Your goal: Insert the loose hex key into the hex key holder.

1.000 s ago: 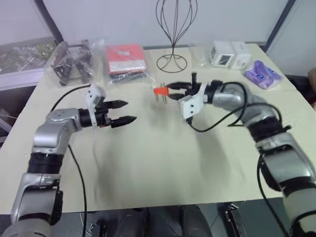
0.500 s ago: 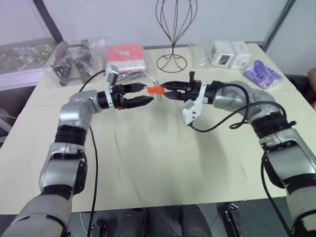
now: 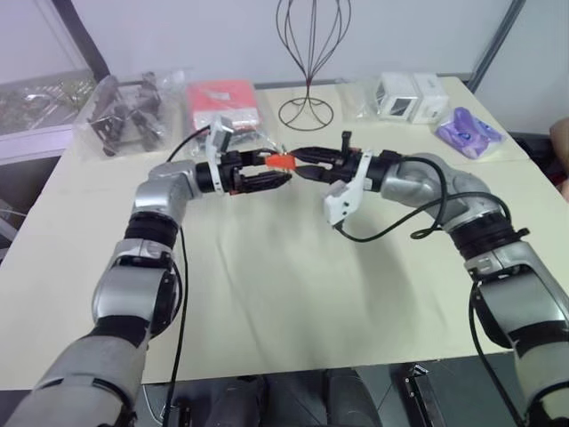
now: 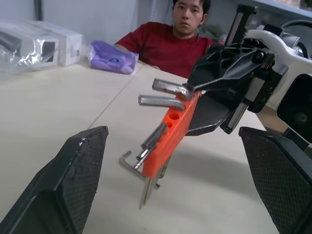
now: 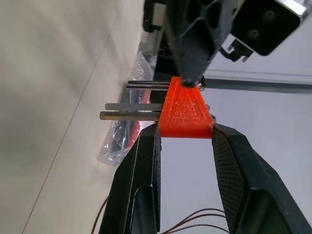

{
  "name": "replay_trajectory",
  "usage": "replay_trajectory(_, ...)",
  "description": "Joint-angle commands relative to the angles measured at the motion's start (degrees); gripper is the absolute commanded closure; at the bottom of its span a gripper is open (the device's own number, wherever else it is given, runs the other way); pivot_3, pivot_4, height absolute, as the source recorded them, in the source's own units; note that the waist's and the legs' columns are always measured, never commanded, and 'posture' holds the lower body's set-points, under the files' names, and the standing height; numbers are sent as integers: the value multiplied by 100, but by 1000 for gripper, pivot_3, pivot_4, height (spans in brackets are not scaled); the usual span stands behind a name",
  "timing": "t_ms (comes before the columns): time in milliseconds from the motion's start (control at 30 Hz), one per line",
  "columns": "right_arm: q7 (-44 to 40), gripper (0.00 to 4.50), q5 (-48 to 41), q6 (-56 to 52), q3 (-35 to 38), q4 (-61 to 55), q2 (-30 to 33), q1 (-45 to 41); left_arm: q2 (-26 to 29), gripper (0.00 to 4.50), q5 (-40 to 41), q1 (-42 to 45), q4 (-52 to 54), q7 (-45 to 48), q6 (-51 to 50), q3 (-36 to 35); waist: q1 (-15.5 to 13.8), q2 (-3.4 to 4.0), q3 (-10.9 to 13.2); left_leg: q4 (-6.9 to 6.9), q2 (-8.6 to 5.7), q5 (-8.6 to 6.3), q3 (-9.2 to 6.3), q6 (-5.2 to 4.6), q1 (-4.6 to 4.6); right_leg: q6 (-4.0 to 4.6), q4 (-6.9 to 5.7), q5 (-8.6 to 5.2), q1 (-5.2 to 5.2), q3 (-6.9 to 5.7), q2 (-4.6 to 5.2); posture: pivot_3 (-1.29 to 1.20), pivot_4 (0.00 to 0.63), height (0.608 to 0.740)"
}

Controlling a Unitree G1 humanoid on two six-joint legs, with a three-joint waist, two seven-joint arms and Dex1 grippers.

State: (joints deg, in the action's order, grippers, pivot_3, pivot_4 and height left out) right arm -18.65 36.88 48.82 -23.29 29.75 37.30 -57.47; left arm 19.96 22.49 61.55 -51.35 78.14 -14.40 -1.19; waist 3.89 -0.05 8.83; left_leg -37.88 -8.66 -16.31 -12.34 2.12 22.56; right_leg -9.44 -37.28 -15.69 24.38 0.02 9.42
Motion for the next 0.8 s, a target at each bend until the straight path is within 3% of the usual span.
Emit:
replay_trajectory(33, -5, 3568, -170, -65, 203, -255, 2, -18, -40, 875, -38, 213, -64, 120, 133, -109, 3, 0, 0, -1, 0, 0, 0, 0, 0, 0, 0, 0, 0, 0, 0, 0, 150, 740)
replay_trajectory(267, -80, 3568, -217, -137, 209, -361, 7, 53, -166, 4456, -48, 258, -179, 93, 176, -241, 4, 0, 0, -3, 0, 0, 0, 0, 2, 0, -1, 0, 1, 0, 0, 0, 150, 740)
replay_trajectory(533, -131, 3568, -235, -189, 195, -392, -2, 121, -177, 4456, -38, 276, -230, -2, 184, -315, 5, 0, 0, -6, 0, 0, 0, 0, 3, 0, -3, 0, 1, 0, 0, 0, 150, 740)
replay_trajectory(633, -125, 3568, -228, -204, 190, -393, -11, 127, -182, 3187, -21, 280, -213, -7, 140, -342, 7, 0, 0, -6, 0, 0, 0, 0, 3, 0, -3, 0, 1, 0, 0, 0, 150, 740)
replay_trajectory(733, -114, 3568, -218, -218, 186, -385, -27, 128, -196, 1638, -69, 269, -200, -56, 178, -366, 3, 0, 0, -6, 0, 0, 0, 0, 3, 0, -4, 0, 1, 0, 0, 0, 150, 740)
replay_trajectory(800, -114, 3568, -225, -225, 194, -392, -30, 132, -210, 1638, -76, 256, -177, -75, 185, -371, 4, 0, 0, -8, 0, 0, 0, 0, 4, 0, -4, 0, 1, 0, 0, 0, 150, 740)
